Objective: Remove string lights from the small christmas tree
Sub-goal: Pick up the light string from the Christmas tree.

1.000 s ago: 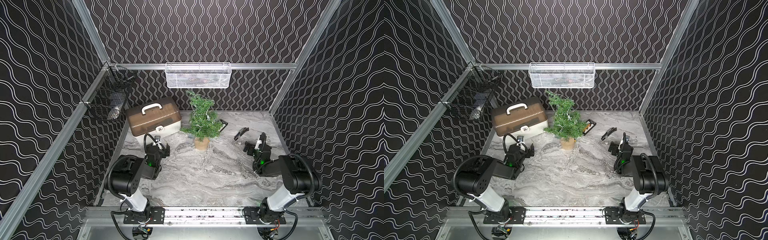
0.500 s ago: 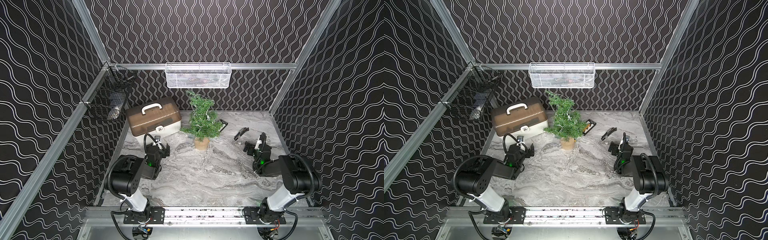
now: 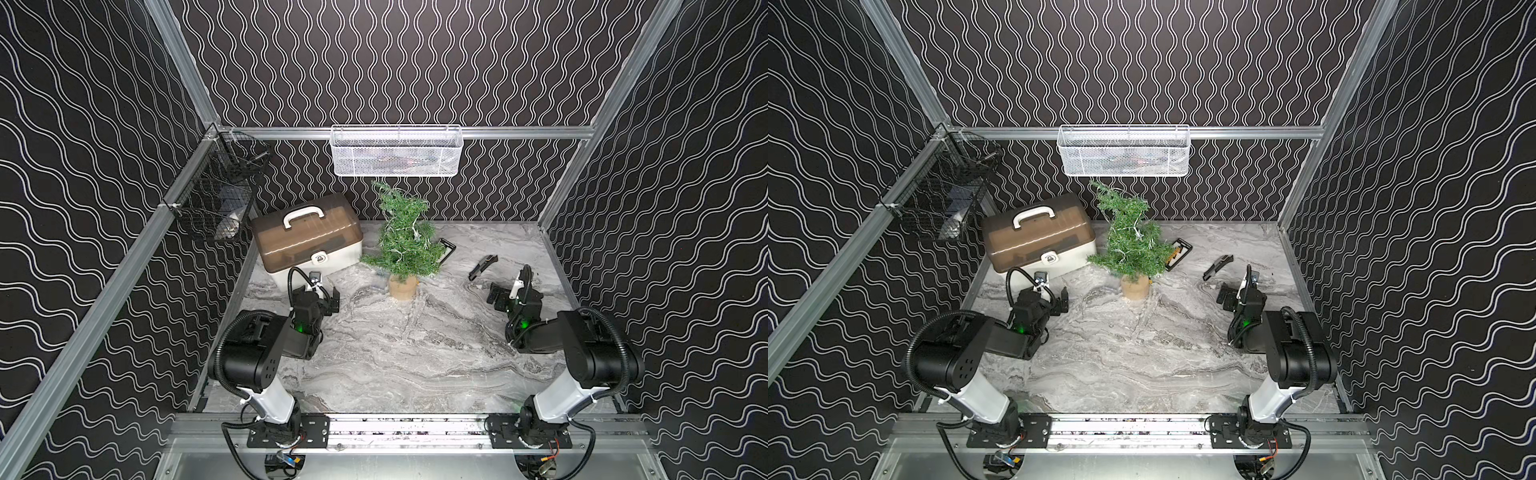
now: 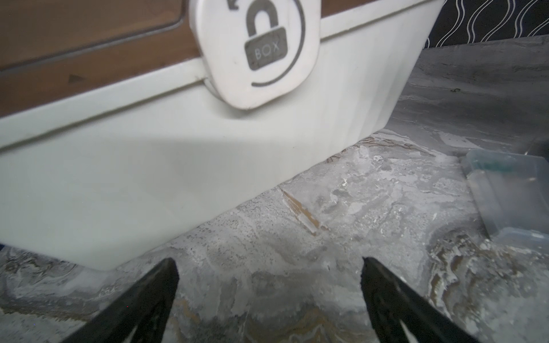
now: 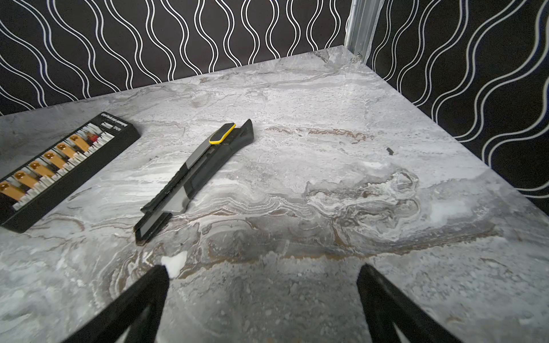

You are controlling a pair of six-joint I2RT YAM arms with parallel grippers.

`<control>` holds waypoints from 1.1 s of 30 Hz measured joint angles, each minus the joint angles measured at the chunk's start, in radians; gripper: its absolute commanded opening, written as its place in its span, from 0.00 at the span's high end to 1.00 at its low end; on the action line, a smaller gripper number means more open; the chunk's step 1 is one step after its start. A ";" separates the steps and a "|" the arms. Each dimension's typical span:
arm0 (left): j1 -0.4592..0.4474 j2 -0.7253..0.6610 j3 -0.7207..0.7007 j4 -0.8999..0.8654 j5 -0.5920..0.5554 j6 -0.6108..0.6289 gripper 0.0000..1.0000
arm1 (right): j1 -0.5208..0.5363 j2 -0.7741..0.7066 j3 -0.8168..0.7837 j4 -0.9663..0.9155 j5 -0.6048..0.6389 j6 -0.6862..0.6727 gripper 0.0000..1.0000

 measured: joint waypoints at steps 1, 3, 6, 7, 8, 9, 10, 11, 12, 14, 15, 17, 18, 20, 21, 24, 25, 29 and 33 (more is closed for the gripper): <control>0.000 0.000 0.000 0.000 0.000 0.000 0.01 | 0.000 0.000 0.000 0.000 0.000 0.000 0.00; 0.000 0.000 -0.001 0.000 0.000 0.000 0.01 | 0.000 0.000 0.000 0.000 0.000 0.000 0.00; -0.005 0.000 -0.008 0.004 -0.007 0.000 0.01 | 0.000 0.000 0.000 0.000 0.000 0.000 0.00; -0.011 0.000 -0.011 0.005 -0.016 0.000 0.01 | 0.000 0.000 0.000 0.000 0.000 0.000 0.00; -0.020 -0.003 -0.016 0.008 -0.026 0.000 0.01 | 0.000 0.000 0.000 0.000 0.000 0.000 0.00; -0.028 -0.008 -0.025 0.012 -0.032 0.001 0.01 | 0.000 0.000 0.000 0.000 0.000 0.000 0.00; -0.036 -0.014 -0.034 0.018 -0.041 0.002 0.01 | 0.000 0.000 0.000 0.000 0.000 0.000 0.00; -0.041 -0.016 -0.039 0.028 -0.051 0.004 0.01 | 0.000 0.000 0.000 0.000 0.000 0.000 0.00; -0.046 -0.017 -0.045 0.041 -0.060 0.005 0.01 | 0.000 0.000 0.000 0.000 0.000 0.000 0.00; -0.051 -0.017 -0.055 0.061 -0.084 0.007 0.01 | 0.000 0.000 0.000 0.000 0.000 0.000 0.00; -0.055 -0.017 -0.058 0.064 -0.089 0.008 0.01 | 0.000 0.000 0.000 0.000 0.000 0.000 0.00; -0.059 -0.017 -0.058 0.067 -0.092 0.010 0.01 | 0.000 0.000 0.000 0.000 0.000 0.000 0.00; -0.059 -0.017 -0.058 0.071 -0.096 0.012 0.01 | 0.000 0.000 0.000 0.000 0.000 0.000 0.00; -0.059 -0.018 -0.058 0.077 -0.102 0.014 0.01 | 0.000 0.000 0.000 0.000 0.000 0.000 0.00; -0.059 -0.025 -0.057 0.074 -0.106 0.017 0.01 | 0.000 0.000 0.000 0.000 0.000 0.000 0.00; -0.073 -0.088 0.003 -0.039 -0.124 0.027 0.01 | 0.000 0.000 0.000 0.000 0.000 0.000 0.00; -0.080 -0.112 0.039 -0.090 -0.122 0.030 0.01 | 0.000 0.000 0.000 0.000 0.000 0.000 0.00; -0.129 -0.206 0.197 -0.298 -0.106 0.030 0.01 | 0.000 0.000 0.000 0.000 0.000 0.000 0.00; -0.151 -0.246 0.334 -0.531 -0.064 -0.043 0.01 | 0.000 0.000 0.000 0.000 0.000 0.000 0.00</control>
